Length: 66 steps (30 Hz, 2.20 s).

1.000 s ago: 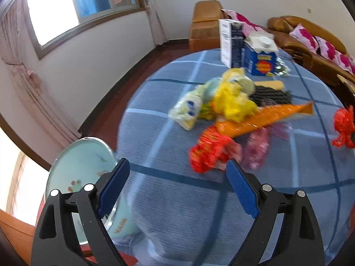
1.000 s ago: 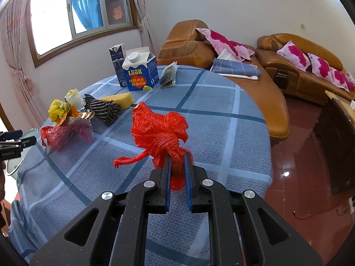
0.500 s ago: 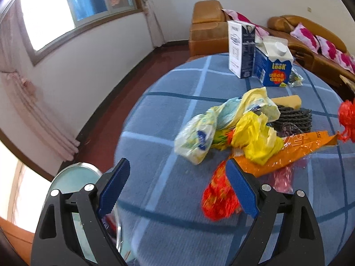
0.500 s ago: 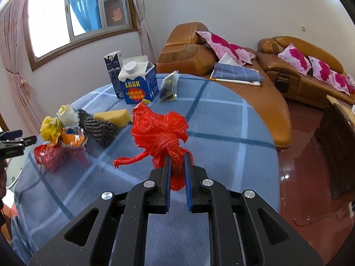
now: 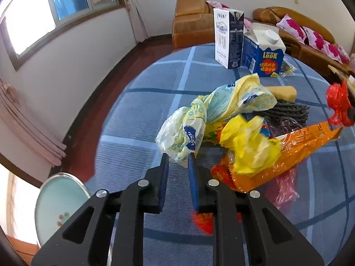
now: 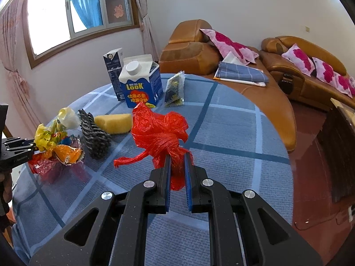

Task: Collect trash
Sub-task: 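Carry the white bag over the bucket with the left tool while the right brings the red bag, then open the right tool to drop the red bag while the left releases the white bag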

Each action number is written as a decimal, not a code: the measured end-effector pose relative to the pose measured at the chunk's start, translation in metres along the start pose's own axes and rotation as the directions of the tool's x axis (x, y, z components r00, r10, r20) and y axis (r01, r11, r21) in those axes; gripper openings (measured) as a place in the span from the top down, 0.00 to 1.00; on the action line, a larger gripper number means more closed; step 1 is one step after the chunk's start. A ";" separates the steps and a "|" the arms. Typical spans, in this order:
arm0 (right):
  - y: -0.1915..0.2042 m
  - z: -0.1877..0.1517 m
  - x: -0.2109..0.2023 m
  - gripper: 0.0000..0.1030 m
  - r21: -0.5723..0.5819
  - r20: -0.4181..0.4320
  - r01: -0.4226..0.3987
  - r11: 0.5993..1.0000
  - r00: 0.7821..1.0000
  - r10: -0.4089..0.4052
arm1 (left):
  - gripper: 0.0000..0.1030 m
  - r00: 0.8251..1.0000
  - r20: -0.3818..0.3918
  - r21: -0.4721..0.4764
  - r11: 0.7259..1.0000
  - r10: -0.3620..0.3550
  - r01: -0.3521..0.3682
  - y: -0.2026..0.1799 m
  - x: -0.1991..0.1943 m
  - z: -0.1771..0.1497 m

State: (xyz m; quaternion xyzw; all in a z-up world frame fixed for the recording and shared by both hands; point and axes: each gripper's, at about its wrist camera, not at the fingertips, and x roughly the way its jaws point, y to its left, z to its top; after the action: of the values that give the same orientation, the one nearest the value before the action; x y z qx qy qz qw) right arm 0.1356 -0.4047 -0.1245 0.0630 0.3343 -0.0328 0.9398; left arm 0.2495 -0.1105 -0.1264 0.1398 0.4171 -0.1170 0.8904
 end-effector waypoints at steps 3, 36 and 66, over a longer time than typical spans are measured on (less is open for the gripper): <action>0.003 0.003 -0.004 0.89 -0.004 0.012 -0.006 1.000 1.000 0.006 | 0.88 1.000 0.019 0.001 1.000 0.004 -0.004 0.008 -0.014 -0.003; 0.202 0.055 -0.029 0.89 -0.316 0.093 -0.261 0.912 0.948 0.303 | 0.91 0.981 0.039 -0.112 0.976 0.190 -0.185 0.122 -0.126 -0.103; 0.335 0.016 -0.008 0.89 -0.537 -0.044 -0.372 0.757 0.909 0.415 | 0.91 0.941 -0.087 -0.219 0.915 0.327 -0.338 0.189 -0.126 -0.157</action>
State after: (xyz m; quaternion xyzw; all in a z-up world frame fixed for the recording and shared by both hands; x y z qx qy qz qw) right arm 0.1744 -0.0751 -0.0745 -0.1336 0.2727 0.2571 0.9175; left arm 0.1213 0.1322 -0.0963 0.1073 0.4194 0.0886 0.8971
